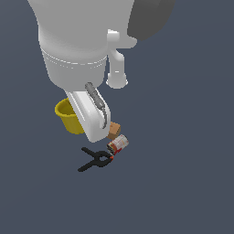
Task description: Pick up a designated object from a clutter of objects.
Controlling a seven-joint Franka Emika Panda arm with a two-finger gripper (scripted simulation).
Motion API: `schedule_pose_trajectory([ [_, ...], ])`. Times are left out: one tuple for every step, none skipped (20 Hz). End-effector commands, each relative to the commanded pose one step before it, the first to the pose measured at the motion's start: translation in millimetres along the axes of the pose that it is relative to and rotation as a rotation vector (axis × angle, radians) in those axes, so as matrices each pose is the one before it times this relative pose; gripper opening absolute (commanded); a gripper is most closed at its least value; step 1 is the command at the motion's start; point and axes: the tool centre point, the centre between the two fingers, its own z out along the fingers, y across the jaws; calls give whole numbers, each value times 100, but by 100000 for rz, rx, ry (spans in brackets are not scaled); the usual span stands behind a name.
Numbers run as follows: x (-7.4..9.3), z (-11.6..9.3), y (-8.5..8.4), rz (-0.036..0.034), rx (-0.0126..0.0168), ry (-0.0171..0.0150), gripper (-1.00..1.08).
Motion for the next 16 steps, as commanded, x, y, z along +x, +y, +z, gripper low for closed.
schedule_pose_trajectory([
  [1097,-855,17,3,192,216,-100],
  [347,-211,-5,0,0,0,-100],
  [315,-191,-6,0,0,0,-100],
  [285,-173,-7,0,0,0,-100],
  [256,-155,-7,0,0,0,-100],
  [229,-139,-8,0,0,0,-100],
  [203,-123,-8,0,0,0,-100],
  [172,-127,2,24,-6,42,-100],
  [155,-94,-7,0,0,0,-100],
  [132,-80,-7,0,0,0,-100],
  [110,-67,-6,0,0,0,-100],
  [89,-54,-5,0,0,0,-100],
  [69,-42,-4,0,0,0,-100],
  [49,-30,-3,0,0,0,-100],
  [29,-18,-2,0,0,0,-100],
  [10,-6,-1,0,0,0,-100],
])
